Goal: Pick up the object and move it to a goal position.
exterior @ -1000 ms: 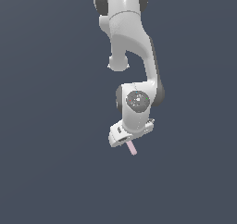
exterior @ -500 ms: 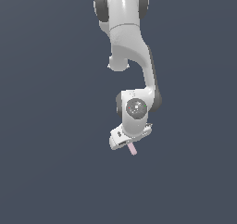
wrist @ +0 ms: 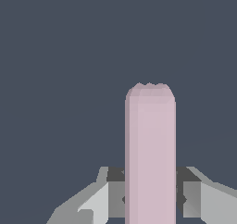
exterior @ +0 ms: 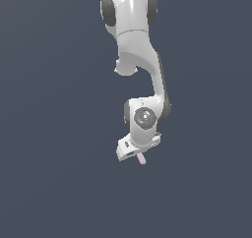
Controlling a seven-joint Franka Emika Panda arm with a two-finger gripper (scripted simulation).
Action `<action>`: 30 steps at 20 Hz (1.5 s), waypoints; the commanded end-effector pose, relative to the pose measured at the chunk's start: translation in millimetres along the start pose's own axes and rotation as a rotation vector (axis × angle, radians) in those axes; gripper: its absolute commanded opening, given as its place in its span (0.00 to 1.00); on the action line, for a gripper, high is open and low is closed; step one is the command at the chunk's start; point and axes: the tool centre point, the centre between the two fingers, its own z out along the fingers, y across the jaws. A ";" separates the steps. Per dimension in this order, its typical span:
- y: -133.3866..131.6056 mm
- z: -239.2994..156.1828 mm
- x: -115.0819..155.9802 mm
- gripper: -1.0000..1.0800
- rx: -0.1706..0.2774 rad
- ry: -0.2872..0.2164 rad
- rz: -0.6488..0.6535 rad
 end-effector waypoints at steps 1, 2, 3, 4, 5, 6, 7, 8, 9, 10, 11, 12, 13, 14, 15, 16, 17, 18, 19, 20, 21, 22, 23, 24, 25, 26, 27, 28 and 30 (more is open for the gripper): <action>0.4 1.8 0.1 0.00 0.000 0.001 0.001; 0.4 1.8 0.1 0.00 0.000 0.001 0.001; 0.4 1.8 0.1 0.00 0.000 0.001 0.001; 0.4 1.8 0.1 0.00 0.000 0.001 0.001; 0.4 1.8 0.1 0.00 0.000 0.001 0.001; 0.4 1.8 0.1 0.00 0.000 0.001 0.001; 0.4 0.0 0.0 0.00 0.000 0.000 0.000; 0.4 -0.2 -0.1 0.00 0.000 0.000 0.000; 0.5 -0.7 -0.5 0.00 0.000 0.000 0.000; 0.7 -1.6 -1.0 0.00 0.000 0.000 0.000; 1.0 -2.7 -1.8 0.00 0.000 0.000 0.000; 1.3 -4.3 -2.8 0.00 0.000 0.000 0.000; 1.7 -6.1 -4.1 0.00 0.000 0.000 0.000; 2.2 -8.4 -5.6 0.00 0.000 0.000 0.000; 2.8 -11.0 -7.3 0.00 0.000 0.000 0.000; 3.5 -14.0 -9.3 0.00 0.000 0.000 0.000; 4.3 -17.3 -11.5 0.00 0.000 0.000 0.000; 5.1 -21.1 -14.0 0.00 0.000 0.000 0.000; 6.1 -25.3 -16.8 0.00 0.000 0.000 0.000; 7.1 -29.9 -19.8 0.00 0.000 0.000 0.000; 8.2 -34.8 -23.1 0.00 0.000 0.000 0.000; 9.5 -40.2 -26.7 0.00 0.000 0.000 0.000; 10.8 -46.1 -30.6 0.00 -0.001 0.000 0.000; 12.2 -52.3 -34.7 0.00 -0.001 0.000 0.000; 13.7 -59.1 -39.1 0.00 -0.001 0.000 0.000; 15.3 -66.2 -43.9 0.00 -0.001 0.000 0.000; 17.1 -73.9 -48.9 0.00 -0.001 0.000 0.000; 18.9 -81.8 -54.1 0.00 -0.001 0.000 0.000; 22.5 -97.8 -64.6 0.00 -0.001 0.000 0.000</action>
